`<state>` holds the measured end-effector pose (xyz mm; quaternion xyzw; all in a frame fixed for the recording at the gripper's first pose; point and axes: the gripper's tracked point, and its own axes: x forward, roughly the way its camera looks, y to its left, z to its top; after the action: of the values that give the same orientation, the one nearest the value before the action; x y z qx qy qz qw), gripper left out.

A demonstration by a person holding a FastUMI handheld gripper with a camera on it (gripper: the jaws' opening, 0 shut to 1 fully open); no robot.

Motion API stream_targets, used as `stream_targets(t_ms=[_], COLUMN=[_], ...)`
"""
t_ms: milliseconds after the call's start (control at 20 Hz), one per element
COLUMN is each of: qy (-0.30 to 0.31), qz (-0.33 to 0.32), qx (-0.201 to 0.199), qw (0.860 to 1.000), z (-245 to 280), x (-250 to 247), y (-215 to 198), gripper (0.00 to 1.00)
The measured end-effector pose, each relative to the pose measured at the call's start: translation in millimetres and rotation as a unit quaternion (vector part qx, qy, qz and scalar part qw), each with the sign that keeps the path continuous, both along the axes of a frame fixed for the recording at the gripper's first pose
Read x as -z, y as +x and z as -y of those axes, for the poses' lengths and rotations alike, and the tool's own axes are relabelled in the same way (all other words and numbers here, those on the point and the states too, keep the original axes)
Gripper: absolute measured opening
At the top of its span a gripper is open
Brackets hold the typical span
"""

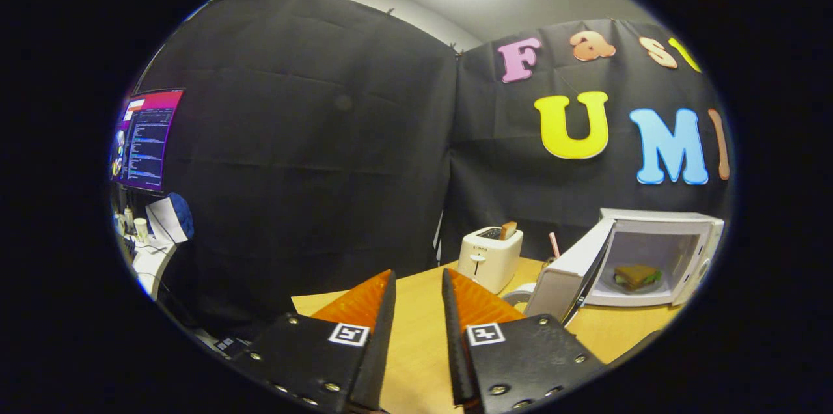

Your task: Open the microwave, put the food inside, and close the microwave door.

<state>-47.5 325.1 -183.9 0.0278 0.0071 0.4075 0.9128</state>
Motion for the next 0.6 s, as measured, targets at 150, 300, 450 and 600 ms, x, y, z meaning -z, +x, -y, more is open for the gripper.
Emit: stream_targets(t_ms=[150, 300, 450, 600], qy=[-0.001, -0.004, -0.001, -0.01], qz=[-0.047, -0.05, -0.054, -0.048], qx=[0.008, 0.046, 0.059, 0.08], qw=[0.999, 0.998, 0.997, 0.996], z=[-5, 14, 26, 42], x=[22, 32, 36, 39], y=[19, 35, 37, 33], gripper=[0.23, 0.24, 0.02, 0.02])
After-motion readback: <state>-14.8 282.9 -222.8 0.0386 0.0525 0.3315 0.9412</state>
